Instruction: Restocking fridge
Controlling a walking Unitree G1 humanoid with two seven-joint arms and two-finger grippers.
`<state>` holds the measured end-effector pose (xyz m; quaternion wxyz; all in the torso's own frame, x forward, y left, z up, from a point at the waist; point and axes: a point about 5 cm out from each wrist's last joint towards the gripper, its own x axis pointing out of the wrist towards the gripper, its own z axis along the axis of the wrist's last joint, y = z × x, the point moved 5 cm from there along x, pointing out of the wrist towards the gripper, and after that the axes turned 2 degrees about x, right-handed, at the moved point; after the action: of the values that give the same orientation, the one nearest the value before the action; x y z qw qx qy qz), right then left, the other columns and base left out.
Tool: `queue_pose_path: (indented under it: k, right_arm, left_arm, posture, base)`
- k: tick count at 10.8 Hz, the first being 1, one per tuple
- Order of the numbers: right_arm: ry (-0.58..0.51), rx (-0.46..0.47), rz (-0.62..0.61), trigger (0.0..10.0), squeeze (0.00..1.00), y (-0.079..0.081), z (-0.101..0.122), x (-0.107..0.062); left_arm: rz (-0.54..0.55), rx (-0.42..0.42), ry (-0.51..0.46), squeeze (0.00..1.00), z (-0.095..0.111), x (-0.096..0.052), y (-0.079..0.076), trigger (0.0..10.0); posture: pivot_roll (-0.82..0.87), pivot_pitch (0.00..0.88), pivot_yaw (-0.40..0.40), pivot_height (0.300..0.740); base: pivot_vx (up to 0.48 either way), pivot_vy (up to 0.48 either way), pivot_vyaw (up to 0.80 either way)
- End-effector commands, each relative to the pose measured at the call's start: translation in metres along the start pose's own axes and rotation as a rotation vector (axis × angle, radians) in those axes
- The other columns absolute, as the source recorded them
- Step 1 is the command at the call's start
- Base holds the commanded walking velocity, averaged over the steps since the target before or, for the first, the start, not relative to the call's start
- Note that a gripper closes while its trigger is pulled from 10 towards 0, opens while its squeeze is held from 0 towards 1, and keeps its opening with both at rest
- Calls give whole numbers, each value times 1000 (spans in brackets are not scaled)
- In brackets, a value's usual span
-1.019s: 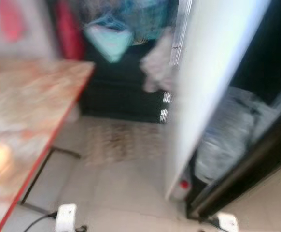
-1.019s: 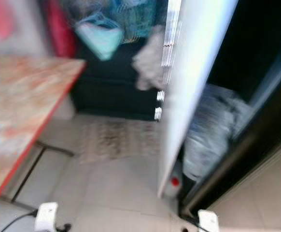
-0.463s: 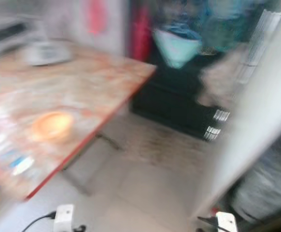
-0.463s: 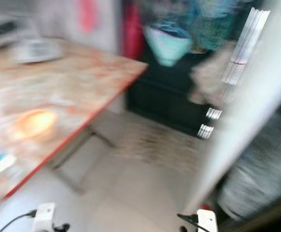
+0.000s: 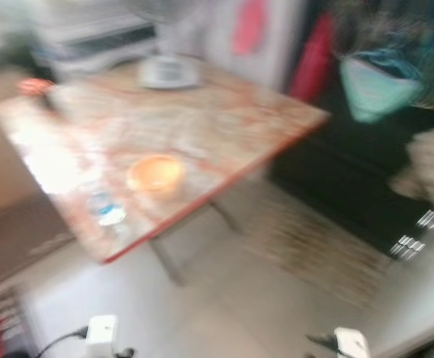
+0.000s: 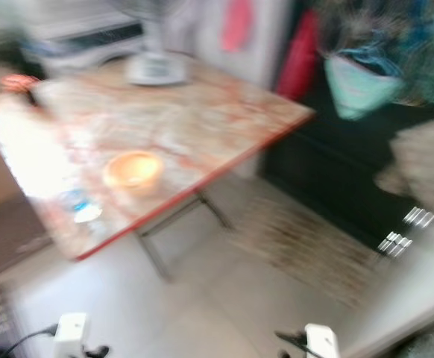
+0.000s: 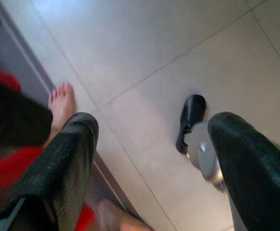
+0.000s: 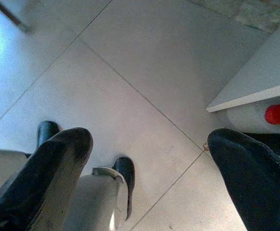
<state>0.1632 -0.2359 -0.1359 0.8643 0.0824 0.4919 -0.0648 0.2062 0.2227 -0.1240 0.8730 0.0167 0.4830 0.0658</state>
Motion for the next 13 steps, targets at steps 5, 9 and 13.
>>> queue_pose_path:
  k: [5, 9, 13]
  right_arm:
    - [-1, -4, 7, 10000, 0, 3, 1, 1]
    - [-1, -4, 7, 10000, 0, 3, 1, 1]
    - [2, -12, 11, 10000, 0, 3, 0, 1]
  left_arm:
    - [12, 21, 8, 0, -2, 0, 5, 10000]
    - [12, 21, 8, 0, -2, 0, 5, 10000]
    - [18, 15, 5, 0, -2, 0, 5, 10000]
  posture:
    - [25, 0, -28, 740]
    - [25, 0, -28, 740]
    - [28, 0, -30, 740]
  base:
    - [0, 0, 800]
    - [0, 0, 800]
    - [0, 0, 800]
